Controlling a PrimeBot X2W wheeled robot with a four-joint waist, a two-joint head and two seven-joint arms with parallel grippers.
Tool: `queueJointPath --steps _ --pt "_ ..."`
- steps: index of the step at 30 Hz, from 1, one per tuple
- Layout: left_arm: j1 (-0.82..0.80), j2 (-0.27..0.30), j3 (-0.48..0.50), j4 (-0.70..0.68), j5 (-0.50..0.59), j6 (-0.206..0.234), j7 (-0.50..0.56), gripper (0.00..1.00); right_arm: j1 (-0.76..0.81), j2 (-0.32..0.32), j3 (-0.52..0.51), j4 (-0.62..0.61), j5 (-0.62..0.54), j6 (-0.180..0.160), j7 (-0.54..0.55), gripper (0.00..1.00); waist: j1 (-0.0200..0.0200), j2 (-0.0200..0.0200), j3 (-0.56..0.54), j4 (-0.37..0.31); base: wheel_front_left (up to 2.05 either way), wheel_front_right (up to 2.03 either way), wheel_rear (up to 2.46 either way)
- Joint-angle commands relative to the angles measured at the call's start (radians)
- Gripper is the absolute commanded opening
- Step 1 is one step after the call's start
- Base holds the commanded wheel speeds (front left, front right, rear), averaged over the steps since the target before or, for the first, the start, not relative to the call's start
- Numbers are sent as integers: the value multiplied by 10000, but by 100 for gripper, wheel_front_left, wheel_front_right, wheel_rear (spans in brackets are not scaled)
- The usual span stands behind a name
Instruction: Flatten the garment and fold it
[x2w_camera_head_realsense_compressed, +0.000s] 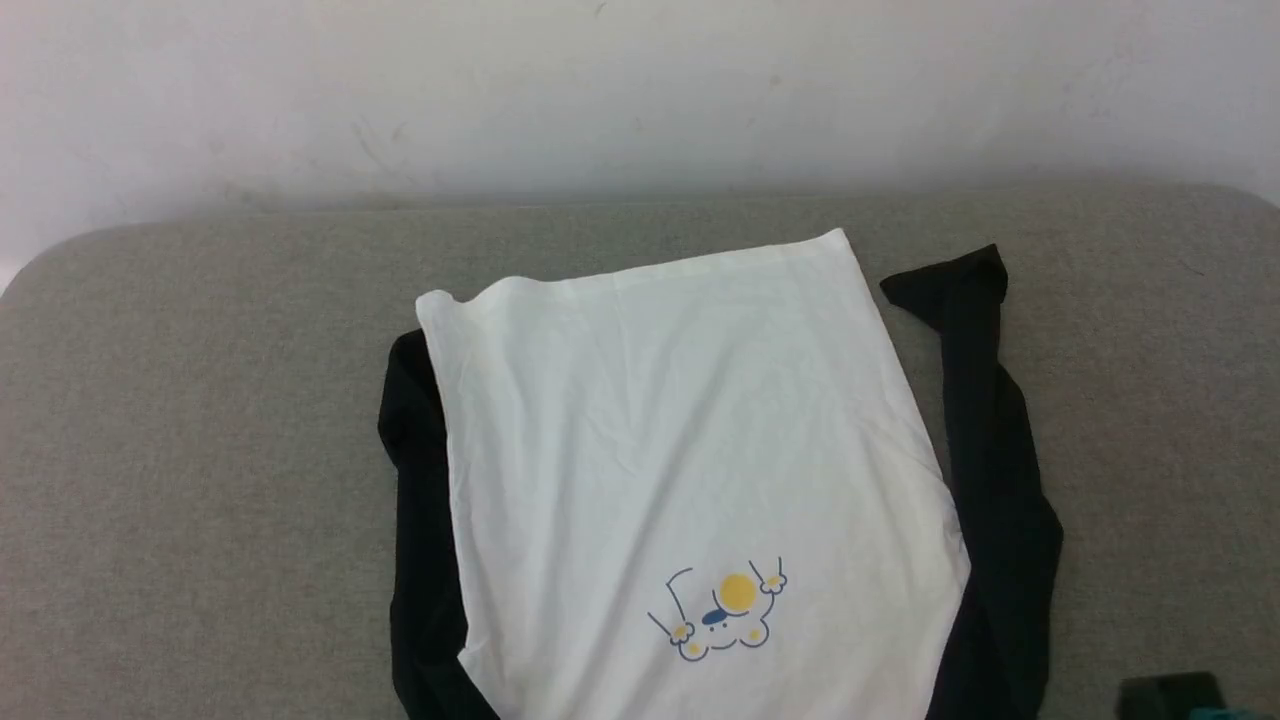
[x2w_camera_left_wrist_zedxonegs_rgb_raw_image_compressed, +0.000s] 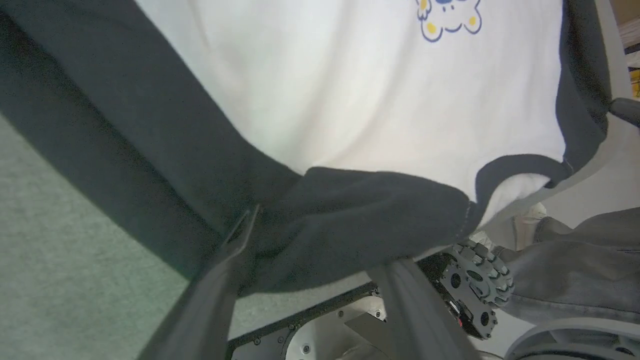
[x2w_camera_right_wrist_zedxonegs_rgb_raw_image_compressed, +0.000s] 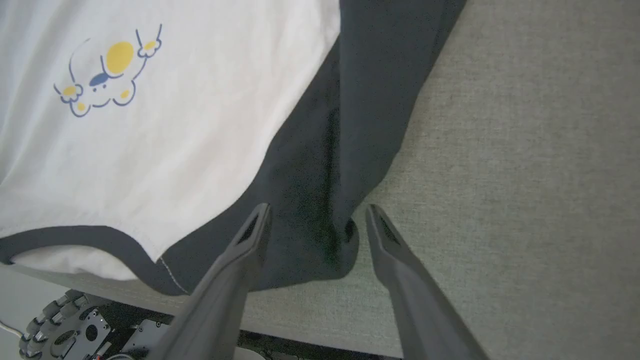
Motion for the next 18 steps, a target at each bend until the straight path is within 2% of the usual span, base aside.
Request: queueJointPath --steps 1,5,9,13,18 --pt "376 244 152 -271 -248 144 142 100 114 -66 -163 -346 182 -9 217 100 0 0 -16 12 0 0 0" --pt "1264 1002 1035 -1910 -1014 656 161 100 362 -126 -1058 -1813 422 -9 803 100 0 0 -91 90 0 0 0" --pt "1570 1346 2435 -3300 -995 1182 -1055 100 91 244 -1999 -2977 62 -9 543 100 0 0 -214 188 0 0 0" --pt "1297 1136 3447 -3738 -222 1595 -2684 100 -316 425 -1964 -3396 -430 -9 -127 100 0 0 -326 240 0 0 0" --pt "979 244 3820 -3448 653 1910 -4504 100 -689 408 -1466 -3187 -1213 -9 -1586 100 0 0 -402 183 0 0 0"
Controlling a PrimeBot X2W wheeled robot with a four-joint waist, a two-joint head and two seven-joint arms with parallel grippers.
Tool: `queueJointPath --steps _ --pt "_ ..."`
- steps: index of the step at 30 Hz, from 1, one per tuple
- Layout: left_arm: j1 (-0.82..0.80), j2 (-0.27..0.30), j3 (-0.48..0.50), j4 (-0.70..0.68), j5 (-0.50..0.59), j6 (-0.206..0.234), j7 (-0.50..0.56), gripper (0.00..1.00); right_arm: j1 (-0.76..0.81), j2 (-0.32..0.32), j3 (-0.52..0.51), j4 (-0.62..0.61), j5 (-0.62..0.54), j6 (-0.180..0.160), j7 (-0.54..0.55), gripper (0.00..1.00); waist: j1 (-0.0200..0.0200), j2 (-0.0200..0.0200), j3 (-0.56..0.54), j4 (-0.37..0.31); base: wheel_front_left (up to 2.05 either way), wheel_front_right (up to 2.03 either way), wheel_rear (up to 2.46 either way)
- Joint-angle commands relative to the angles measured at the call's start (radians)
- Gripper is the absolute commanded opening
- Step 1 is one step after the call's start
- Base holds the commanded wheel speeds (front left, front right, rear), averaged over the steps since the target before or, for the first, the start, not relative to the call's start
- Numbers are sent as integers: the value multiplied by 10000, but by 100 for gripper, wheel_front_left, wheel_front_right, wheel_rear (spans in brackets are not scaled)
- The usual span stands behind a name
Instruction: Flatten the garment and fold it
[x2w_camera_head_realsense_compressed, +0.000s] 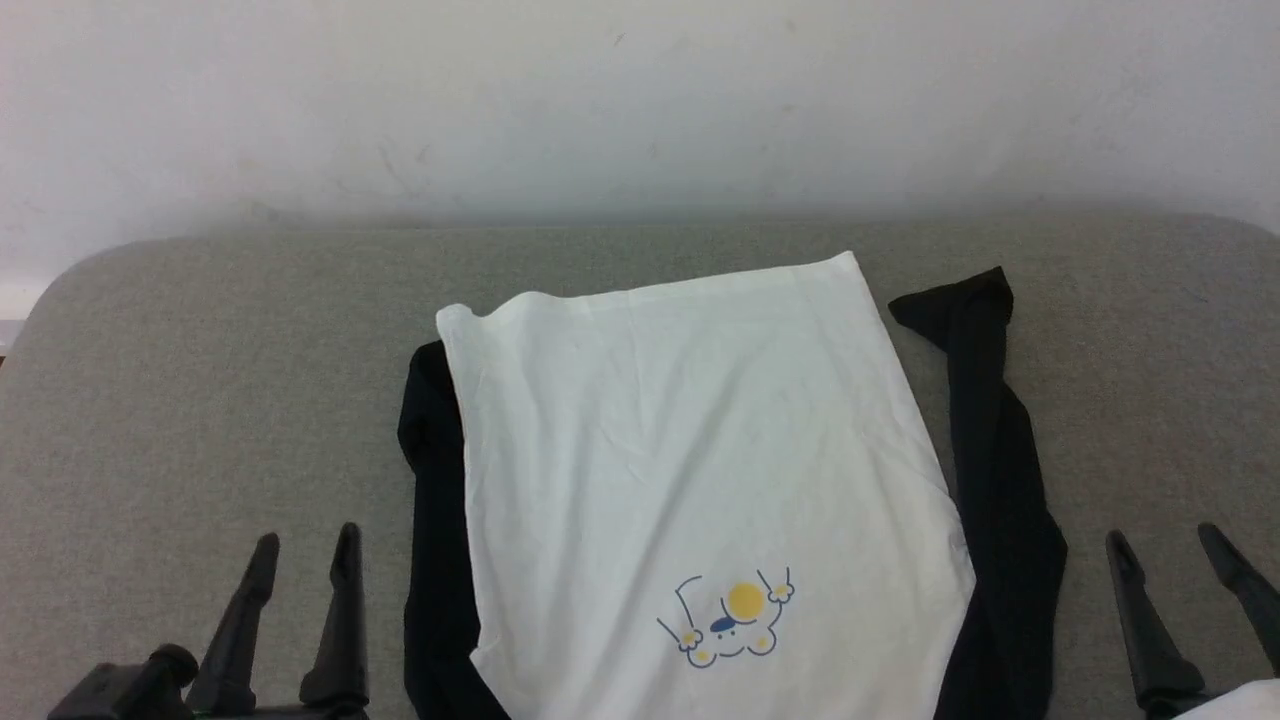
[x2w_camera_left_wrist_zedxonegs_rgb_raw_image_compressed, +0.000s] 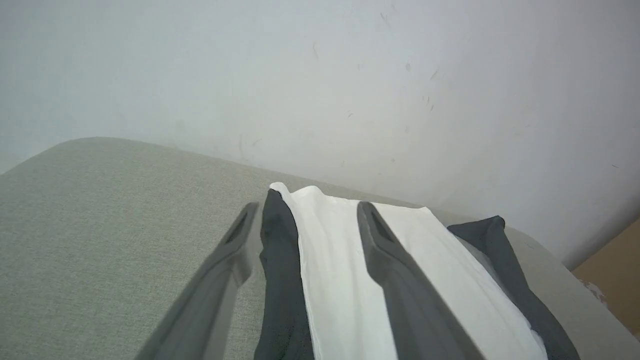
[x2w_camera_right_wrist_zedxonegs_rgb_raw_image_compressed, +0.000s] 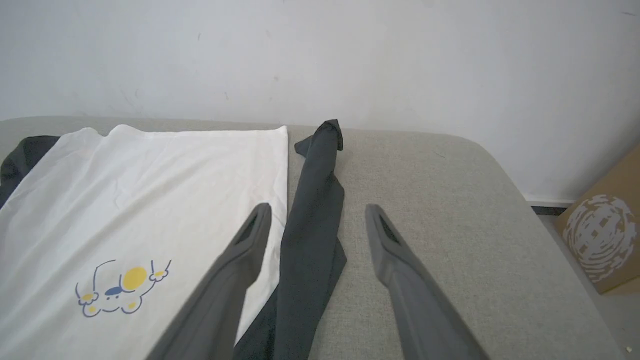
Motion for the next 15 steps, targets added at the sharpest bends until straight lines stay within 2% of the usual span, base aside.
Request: queueJointPath --steps 1,5,9,15 --pt "-104 -203 63 204 406 136 -286 100 -221 21 80 127 -298 -9 -525 100 0 0 -55 -44 0 0 0" --pt "106 -950 -160 788 1484 121 -604 100 -140 153 114 680 -1156 -9 -1916 100 0 0 -327 -50 0 0 0" --pt "348 -1548 -255 1233 2572 -53 -635 100 136 221 224 1097 -1835 -9 -2792 100 0 0 -457 -22 0 0 0" --pt "518 -1922 -114 1736 3205 -553 -639 100 297 235 209 1533 -1802 -9 -3424 100 0 0 -514 14 0 0 0"
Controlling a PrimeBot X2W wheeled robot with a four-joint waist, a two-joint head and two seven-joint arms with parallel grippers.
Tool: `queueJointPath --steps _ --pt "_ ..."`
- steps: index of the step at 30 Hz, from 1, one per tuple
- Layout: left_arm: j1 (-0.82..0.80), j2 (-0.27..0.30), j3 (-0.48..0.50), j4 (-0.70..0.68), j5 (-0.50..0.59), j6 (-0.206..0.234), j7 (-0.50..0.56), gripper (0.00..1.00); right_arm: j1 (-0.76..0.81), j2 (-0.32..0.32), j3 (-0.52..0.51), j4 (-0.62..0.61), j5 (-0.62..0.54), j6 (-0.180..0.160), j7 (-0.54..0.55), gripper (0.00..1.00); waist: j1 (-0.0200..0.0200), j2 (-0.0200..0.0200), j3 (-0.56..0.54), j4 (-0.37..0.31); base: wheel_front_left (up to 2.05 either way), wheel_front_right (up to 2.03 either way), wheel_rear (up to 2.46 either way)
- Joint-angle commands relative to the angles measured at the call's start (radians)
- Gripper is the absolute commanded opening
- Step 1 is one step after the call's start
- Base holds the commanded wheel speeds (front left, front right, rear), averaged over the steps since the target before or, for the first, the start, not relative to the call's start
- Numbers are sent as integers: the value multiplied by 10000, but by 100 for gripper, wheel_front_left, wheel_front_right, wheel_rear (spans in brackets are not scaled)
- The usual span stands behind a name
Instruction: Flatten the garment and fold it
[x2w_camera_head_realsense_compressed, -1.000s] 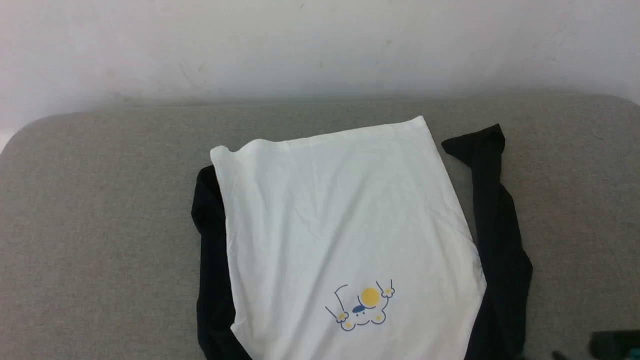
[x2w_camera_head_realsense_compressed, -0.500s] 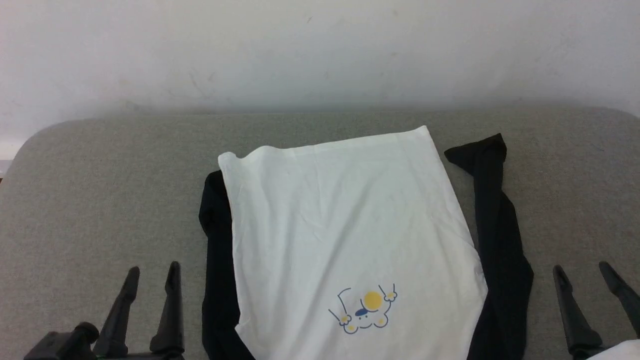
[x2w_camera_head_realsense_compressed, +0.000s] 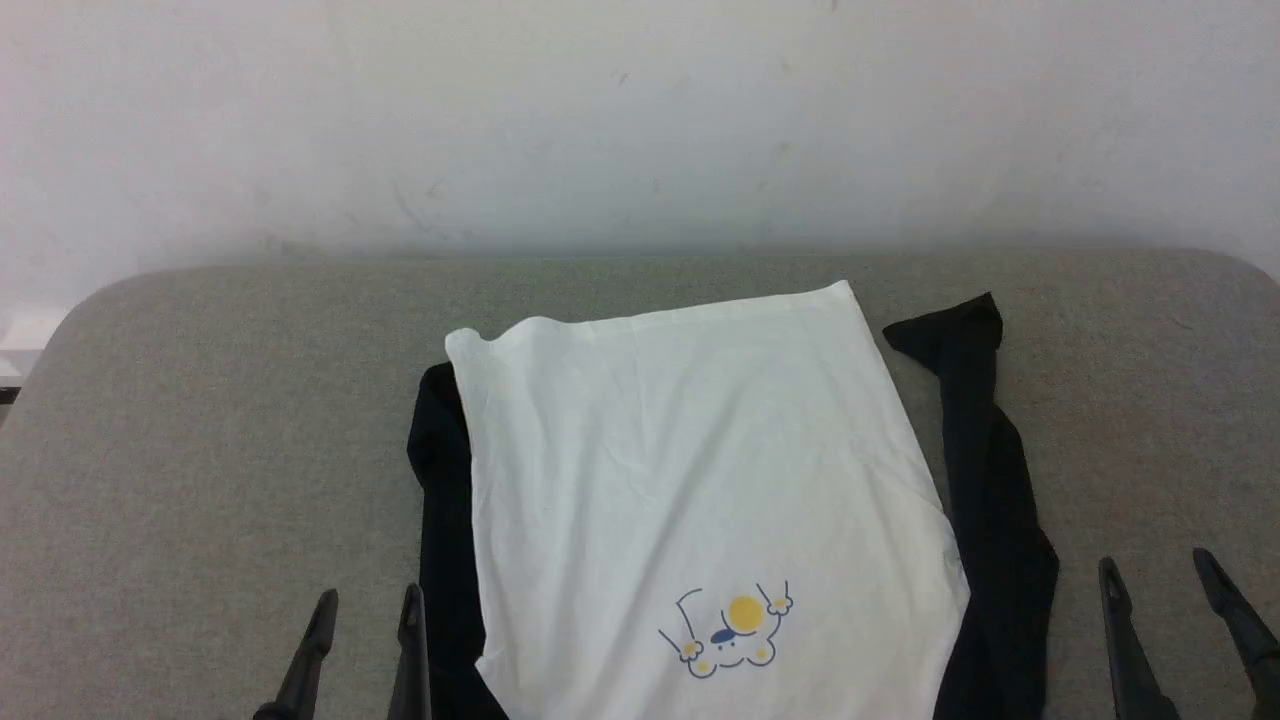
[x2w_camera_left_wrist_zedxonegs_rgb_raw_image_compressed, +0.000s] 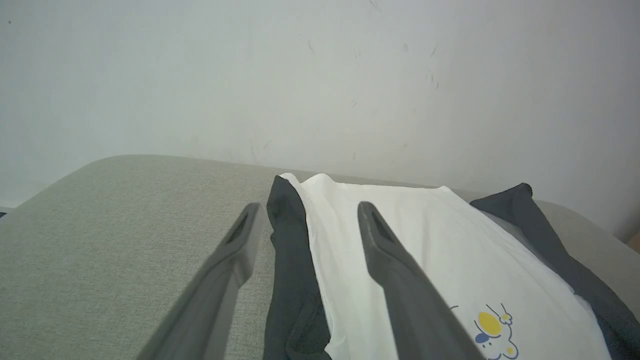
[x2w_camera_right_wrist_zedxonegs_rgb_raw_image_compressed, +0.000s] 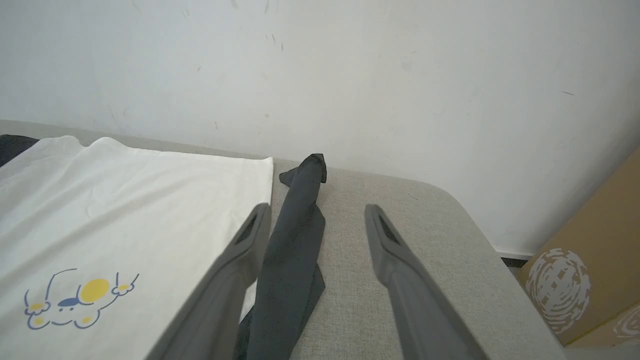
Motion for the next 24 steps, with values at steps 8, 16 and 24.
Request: queueJointPath --steps 8,16,24 --pt "-1340 651 516 54 -195 -873 929 100 -306 38 -3 145 315 -9 -271 100 1 -1 644 55 0 0 0" --pt "-5085 2077 687 381 -1250 -2025 4760 100 -921 38 68 125 339 -9 -261 100 1 -1 1819 63 0 0 0" --pt "-8178 2572 361 2072 -2759 -3080 8110 100 -1612 39 260 222 284 -9 -290 100 1 -1 2998 -92 0 0 0"
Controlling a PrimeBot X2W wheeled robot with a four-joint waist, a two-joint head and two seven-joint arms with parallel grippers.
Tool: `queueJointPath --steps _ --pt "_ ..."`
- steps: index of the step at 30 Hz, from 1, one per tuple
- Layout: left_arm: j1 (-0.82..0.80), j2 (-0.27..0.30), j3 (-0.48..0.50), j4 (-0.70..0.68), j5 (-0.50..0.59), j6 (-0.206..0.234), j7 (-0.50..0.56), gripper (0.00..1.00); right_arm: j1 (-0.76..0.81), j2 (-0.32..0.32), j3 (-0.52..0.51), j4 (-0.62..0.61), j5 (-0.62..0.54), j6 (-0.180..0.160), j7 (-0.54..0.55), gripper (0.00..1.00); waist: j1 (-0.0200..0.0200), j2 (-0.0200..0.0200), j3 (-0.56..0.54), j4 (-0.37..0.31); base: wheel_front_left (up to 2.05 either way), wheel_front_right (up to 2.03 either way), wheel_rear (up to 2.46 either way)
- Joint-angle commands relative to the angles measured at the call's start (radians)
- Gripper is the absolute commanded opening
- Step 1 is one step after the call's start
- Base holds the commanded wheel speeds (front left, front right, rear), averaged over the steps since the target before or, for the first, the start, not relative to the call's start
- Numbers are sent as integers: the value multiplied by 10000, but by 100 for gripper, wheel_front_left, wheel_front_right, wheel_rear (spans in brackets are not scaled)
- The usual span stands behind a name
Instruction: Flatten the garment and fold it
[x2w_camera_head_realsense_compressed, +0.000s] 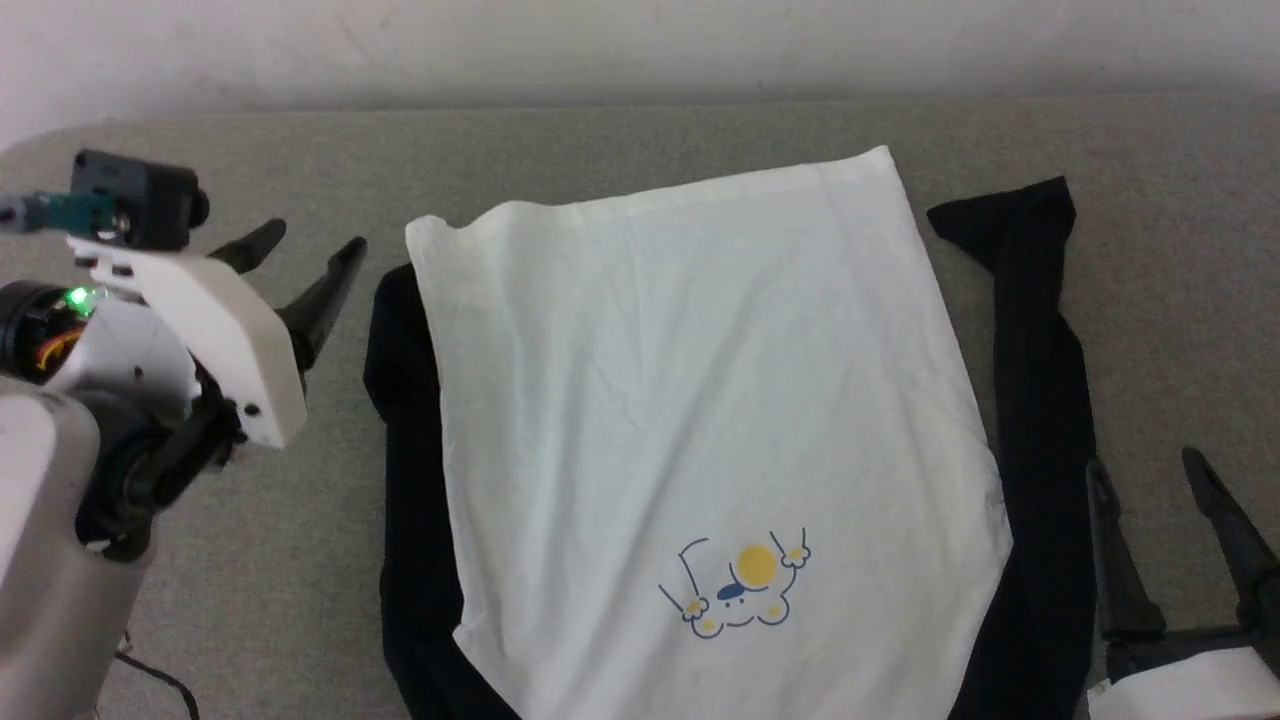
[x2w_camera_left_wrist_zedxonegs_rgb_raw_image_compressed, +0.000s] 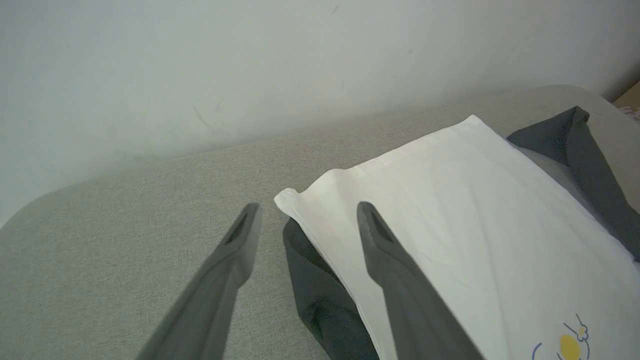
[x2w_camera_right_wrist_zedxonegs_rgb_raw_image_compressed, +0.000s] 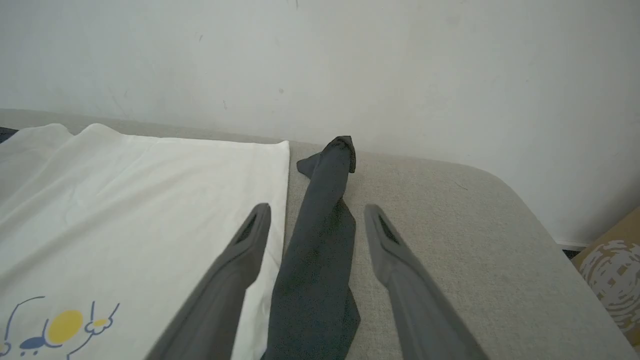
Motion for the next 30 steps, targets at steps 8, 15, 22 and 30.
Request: queueJointPath --steps 8,15,22,30 --pt "-1387 193 -423 1169 -409 -149 1757 100 -699 29 116 21 -160 -9 1 100 -3 0 1393 -338 0 0 0" --pt "-1756 87 -453 1930 -529 -195 1890 100 -921 29 77 -43 -248 -9 79 100 -3 0 1903 -460 0 0 0" --pt "-1916 75 -640 2472 -453 -330 1938 100 -1104 30 42 -144 -295 -9 112 100 -3 0 2245 -452 0 0 0" --pt "-1710 -240 -891 2803 -863 -613 2145 0 -1255 30 -24 -206 -358 -9 199 100 -3 0 2375 -407 0 0 0"
